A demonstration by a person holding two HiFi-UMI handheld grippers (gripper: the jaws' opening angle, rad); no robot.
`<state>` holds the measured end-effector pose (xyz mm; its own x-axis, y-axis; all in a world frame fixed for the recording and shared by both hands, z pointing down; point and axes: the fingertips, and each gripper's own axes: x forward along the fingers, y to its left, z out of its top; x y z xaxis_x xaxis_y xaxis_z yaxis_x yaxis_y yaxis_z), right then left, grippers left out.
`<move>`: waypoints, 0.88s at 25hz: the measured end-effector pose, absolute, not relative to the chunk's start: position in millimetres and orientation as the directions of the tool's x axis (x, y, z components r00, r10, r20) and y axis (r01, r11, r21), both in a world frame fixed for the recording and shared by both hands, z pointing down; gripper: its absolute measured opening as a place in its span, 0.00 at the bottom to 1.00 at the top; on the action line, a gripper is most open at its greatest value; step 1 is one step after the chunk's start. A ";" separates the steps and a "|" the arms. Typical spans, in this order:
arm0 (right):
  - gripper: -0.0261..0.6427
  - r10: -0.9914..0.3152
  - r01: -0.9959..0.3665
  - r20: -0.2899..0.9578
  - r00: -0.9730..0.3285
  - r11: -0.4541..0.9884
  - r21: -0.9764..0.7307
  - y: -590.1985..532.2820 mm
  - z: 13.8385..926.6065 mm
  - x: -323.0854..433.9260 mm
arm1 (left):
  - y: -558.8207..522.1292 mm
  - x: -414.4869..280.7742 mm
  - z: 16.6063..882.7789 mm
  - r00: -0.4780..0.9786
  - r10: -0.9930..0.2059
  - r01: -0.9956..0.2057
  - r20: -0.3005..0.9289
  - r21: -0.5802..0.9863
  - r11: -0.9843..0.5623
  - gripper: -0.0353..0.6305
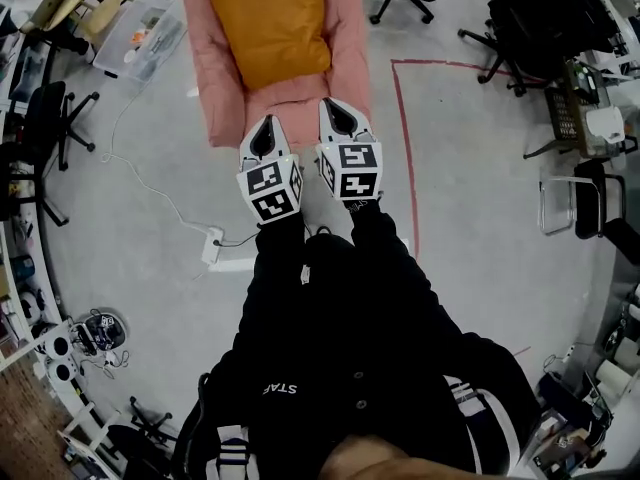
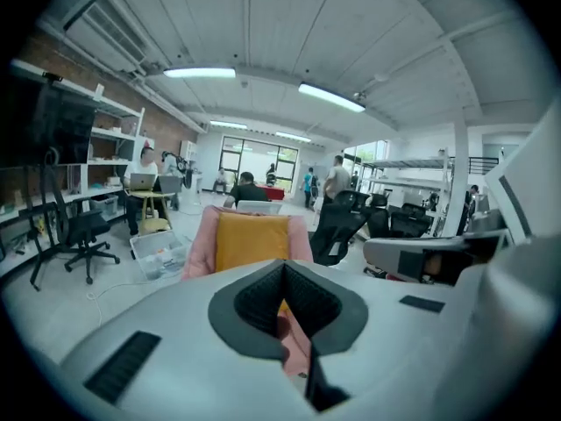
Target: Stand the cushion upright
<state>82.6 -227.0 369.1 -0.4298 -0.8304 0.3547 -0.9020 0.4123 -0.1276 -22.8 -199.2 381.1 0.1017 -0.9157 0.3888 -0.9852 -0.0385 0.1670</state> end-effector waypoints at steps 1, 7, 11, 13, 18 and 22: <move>0.06 -0.831 -0.901 0.349 -0.433 0.414 -0.131 -214.6 356.3 86.5 | -185.9 -18.4 368.8 0.108 -0.918 -0.985 0.381 0.168 -0.046 0.05; 0.06 -0.840 -0.893 0.303 -0.450 0.427 -0.142 -157.3 292.6 93.7 | -130.8 -17.1 315.2 0.119 -0.926 -0.987 0.359 0.146 -0.070 0.05; 0.06 -0.847 -0.887 0.265 -0.461 0.444 -0.124 -134.4 260.2 90.4 | -112.9 -18.4 282.5 0.123 -0.938 -0.989 0.323 0.113 -0.091 0.05; 0.06 -0.849 -0.886 0.253 -0.463 0.450 -0.111 -123.5 250.1 87.0 | -105.2 -19.4 271.1 0.131 -0.942 -0.989 0.308 0.112 -0.101 0.05; 0.06 -0.868 -0.895 0.219 -0.445 0.440 -0.074 -103.4 226.3 77.2 | -94.2 -20.7 249.9 0.177 -0.947 -0.981 0.269 0.131 -0.146 0.05; 0.06 -0.880 -0.897 0.183 -0.439 0.439 -0.043 -93.3 207.1 63.7 | -87.1 -31.7 232.3 0.200 -0.951 -0.976 0.236 0.134 -0.172 0.05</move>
